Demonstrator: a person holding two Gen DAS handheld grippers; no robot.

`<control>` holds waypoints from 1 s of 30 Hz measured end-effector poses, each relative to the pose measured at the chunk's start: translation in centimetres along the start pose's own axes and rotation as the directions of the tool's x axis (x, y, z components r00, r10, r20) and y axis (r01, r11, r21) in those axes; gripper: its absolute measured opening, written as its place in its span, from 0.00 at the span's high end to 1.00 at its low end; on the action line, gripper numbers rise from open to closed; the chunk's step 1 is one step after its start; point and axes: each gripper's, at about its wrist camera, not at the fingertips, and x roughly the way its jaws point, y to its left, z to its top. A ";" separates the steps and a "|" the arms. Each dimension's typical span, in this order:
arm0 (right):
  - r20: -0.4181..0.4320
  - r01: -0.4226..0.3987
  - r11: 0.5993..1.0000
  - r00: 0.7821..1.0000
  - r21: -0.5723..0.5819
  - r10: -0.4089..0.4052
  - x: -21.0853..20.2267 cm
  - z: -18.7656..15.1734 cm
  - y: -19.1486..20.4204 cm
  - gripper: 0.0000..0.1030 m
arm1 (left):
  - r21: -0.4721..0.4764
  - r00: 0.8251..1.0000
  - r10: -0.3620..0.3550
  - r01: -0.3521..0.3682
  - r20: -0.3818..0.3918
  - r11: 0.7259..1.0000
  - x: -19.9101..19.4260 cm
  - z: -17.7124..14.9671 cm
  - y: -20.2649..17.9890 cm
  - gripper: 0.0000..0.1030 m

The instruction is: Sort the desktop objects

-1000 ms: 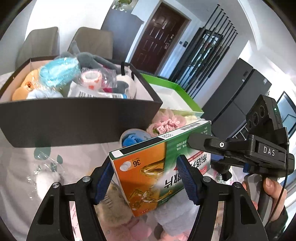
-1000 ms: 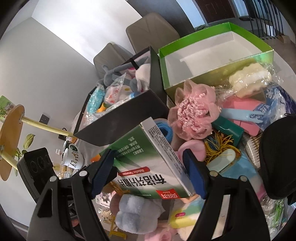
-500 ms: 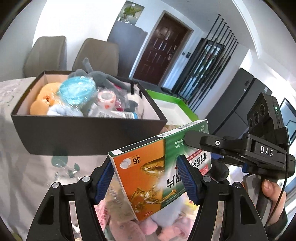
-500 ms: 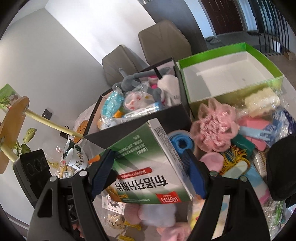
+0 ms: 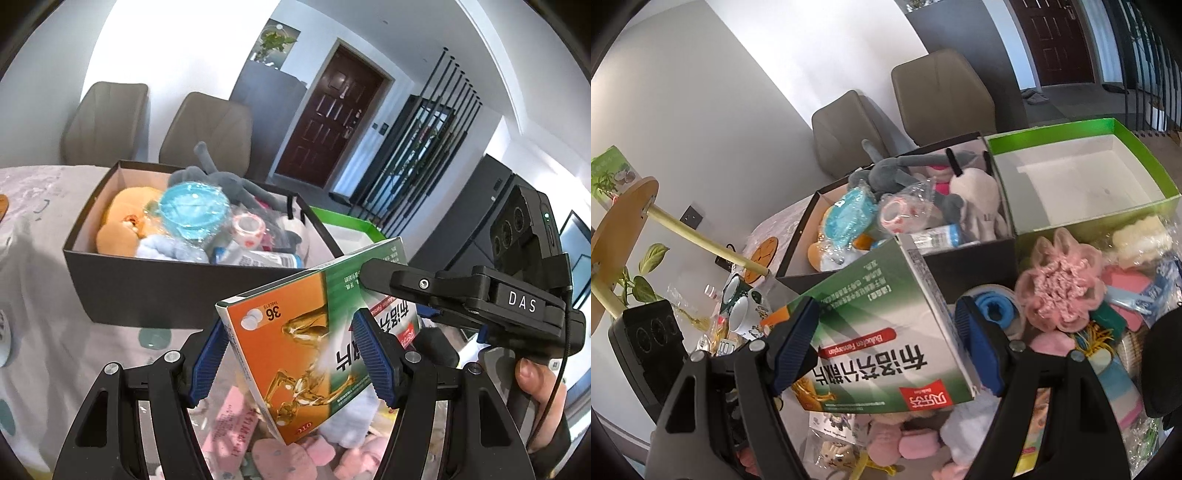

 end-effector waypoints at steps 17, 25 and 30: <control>-0.011 -0.024 0.996 1.000 -0.081 0.023 3.3 2.4 4.8 0.26 | -0.051 0.997 0.036 -0.033 0.065 0.998 -2.4 1.8 4.0 0.33; 0.003 -0.038 0.992 0.999 -0.120 0.039 4.8 4.3 6.9 0.26 | -0.066 0.994 0.053 -0.047 0.093 0.997 -2.8 3.4 5.6 0.33; 0.008 -0.038 0.990 0.999 -0.136 0.039 5.9 5.3 7.7 0.26 | -0.074 0.993 0.066 -0.059 0.099 0.996 -2.4 4.2 6.5 0.33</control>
